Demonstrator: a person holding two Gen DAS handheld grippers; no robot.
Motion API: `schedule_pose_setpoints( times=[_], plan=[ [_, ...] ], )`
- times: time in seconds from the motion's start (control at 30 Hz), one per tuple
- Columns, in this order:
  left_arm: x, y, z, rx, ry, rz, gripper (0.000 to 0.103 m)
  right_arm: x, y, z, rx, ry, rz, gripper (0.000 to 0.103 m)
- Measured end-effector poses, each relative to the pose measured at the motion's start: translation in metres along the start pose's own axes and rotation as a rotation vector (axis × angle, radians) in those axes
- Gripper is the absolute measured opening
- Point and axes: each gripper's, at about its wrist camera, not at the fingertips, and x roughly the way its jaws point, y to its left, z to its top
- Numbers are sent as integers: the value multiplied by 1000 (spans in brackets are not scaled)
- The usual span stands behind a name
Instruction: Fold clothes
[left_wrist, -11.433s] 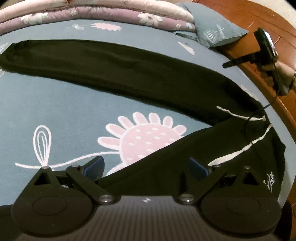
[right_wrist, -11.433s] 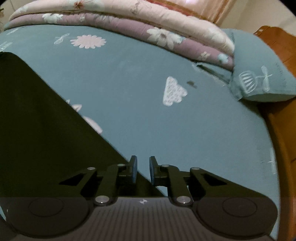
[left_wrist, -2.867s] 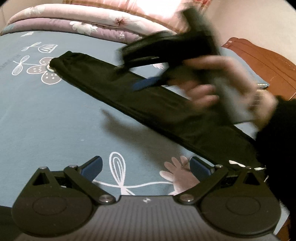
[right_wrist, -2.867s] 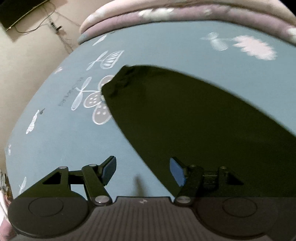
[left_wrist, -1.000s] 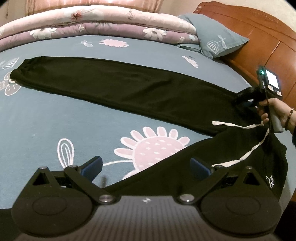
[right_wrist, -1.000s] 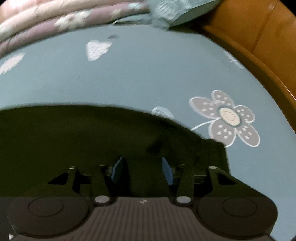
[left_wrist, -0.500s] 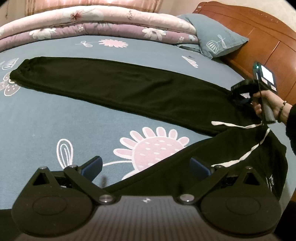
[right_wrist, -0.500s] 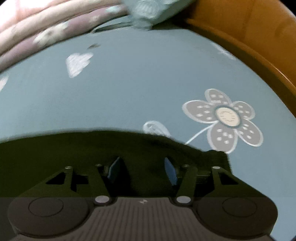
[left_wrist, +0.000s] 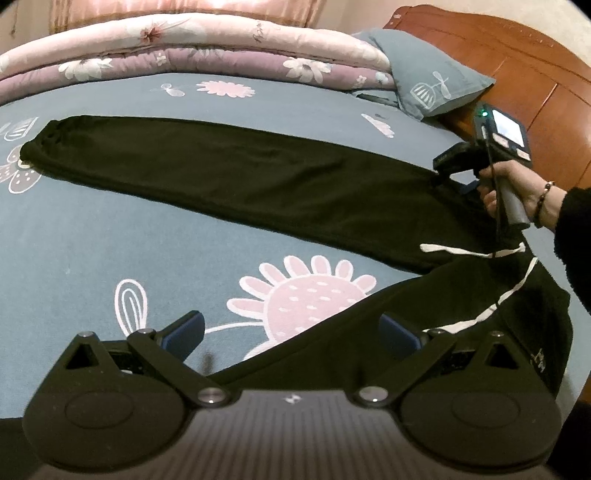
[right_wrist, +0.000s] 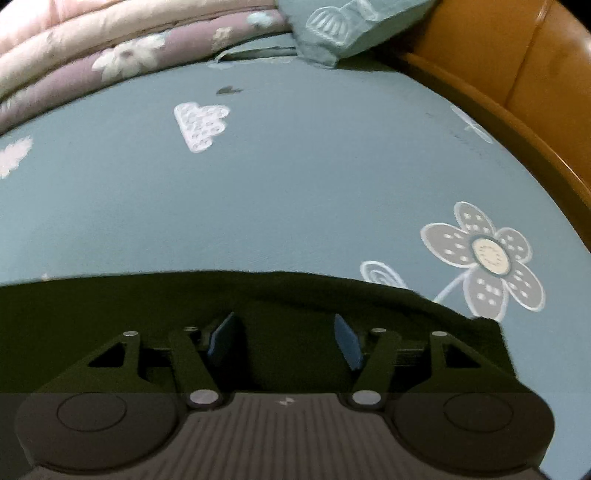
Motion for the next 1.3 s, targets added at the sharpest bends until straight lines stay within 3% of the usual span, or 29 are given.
schedule_pose_setpoints(
  times=[0.2,0.3,0.4,0.57,0.67,0.8,0.9,1.1,1.2,1.3],
  plan=[
    [-11,0,0,-5,-27,-2,100,-66,37,-18,-161,-17,209,64],
    [-19,-2,1,4,-47,-10,100,-81,59,-34,-286,17,180,64],
    [-24,1,2,-2,-61,-25,100,-102,55,-53,-353,27,158,64],
    [-26,4,3,-20,-68,-24,100,-115,1,-69,-229,94,152,65],
    [-29,1,2,-12,-76,-27,100,-91,-22,-78,-185,144,65,65],
    [-31,-5,1,6,-80,-26,100,-56,-42,-86,-90,185,60,65],
    [-33,-6,1,15,-85,-40,100,-83,-62,-85,2,146,112,65],
    [-36,-6,0,7,-91,-54,100,-163,-95,-95,18,19,150,69],
    [-38,-9,-2,11,-94,-49,100,-161,-102,-90,58,-12,170,69],
    [-40,-11,-3,20,-99,-41,100,-128,-97,-82,89,-7,195,69]
  ],
)
